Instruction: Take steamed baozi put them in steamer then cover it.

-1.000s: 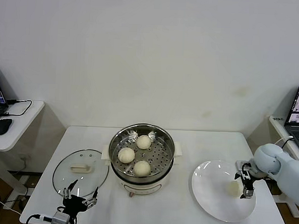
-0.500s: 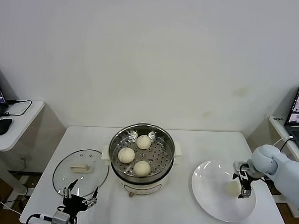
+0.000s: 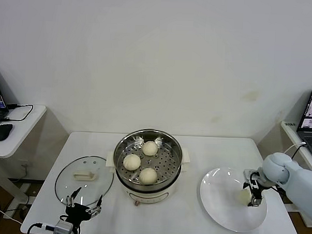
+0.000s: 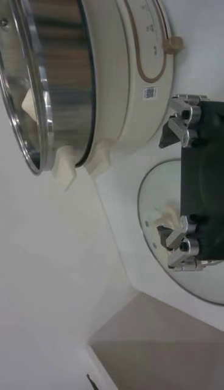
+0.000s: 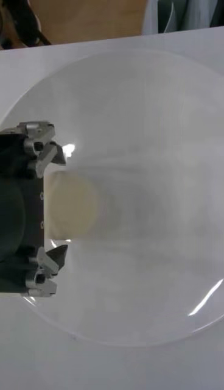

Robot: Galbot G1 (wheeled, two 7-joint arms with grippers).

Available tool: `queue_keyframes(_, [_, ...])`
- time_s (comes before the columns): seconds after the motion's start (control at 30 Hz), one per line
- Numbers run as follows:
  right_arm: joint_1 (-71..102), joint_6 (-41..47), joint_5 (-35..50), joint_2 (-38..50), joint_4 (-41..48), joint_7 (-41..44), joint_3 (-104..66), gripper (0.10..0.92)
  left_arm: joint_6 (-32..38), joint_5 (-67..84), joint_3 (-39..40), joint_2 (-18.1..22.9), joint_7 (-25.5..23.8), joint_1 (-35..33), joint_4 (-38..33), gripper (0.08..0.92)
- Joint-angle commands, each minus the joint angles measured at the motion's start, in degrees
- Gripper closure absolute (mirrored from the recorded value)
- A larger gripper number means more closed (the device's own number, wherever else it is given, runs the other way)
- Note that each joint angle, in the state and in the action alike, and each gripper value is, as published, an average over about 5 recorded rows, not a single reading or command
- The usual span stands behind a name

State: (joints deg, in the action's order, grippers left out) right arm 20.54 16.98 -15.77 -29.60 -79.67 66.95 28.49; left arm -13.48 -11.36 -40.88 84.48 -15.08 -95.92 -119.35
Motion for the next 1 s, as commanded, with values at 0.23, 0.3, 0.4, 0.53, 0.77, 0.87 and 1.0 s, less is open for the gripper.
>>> queue_keyframes(0.23, [-2.46,1.49,1.28,1.4,-1.58,-0.19,0.33,0.446,-0.05,-0.11,0.42,0.14,0.09,0.09,-0.22,0.177])
queue_keyframes(0.3, [-4.94,2.14,2.47,1.91,-2.29,-0.02,1.34,0.451,-0.04,-0.11,0.52,0.19,0.11,0.18,-0.22,0.177])
queue_keyframes(0.4, [-11.56,3.37,6.02,2.52,-3.71,0.54,5.31,0.457,0.02,-0.33,0.72,0.25,0.19,0.42,-0.22,0.177])
queue_keyframes(0.53, [-23.27,5.58,12.69,2.0,-5.54,1.91,11.55,0.459,0.14,-0.71,0.83,0.23,0.25,0.81,-0.31,0.177])
queue_keyframes(0.77, [-43.71,10.4,25.18,-4.84,-6.99,4.26,22.01,0.457,0.16,-0.15,0.44,0.07,0.11,1.3,-1.28,0.177])
queue_keyframes(0.87, [-49.95,12.83,29.99,-9.18,-6.65,4.8,25.24,0.457,0.26,-0.08,0.05,0.05,0.18,1.83,-1.5,0.177])
queue_keyframes(1.0, [-56.14,14.72,34.42,-15.38,-5.21,4.83,30.26,0.457,0.32,0.39,-0.61,-0.32,0.24,2.49,-1.65,0.177])
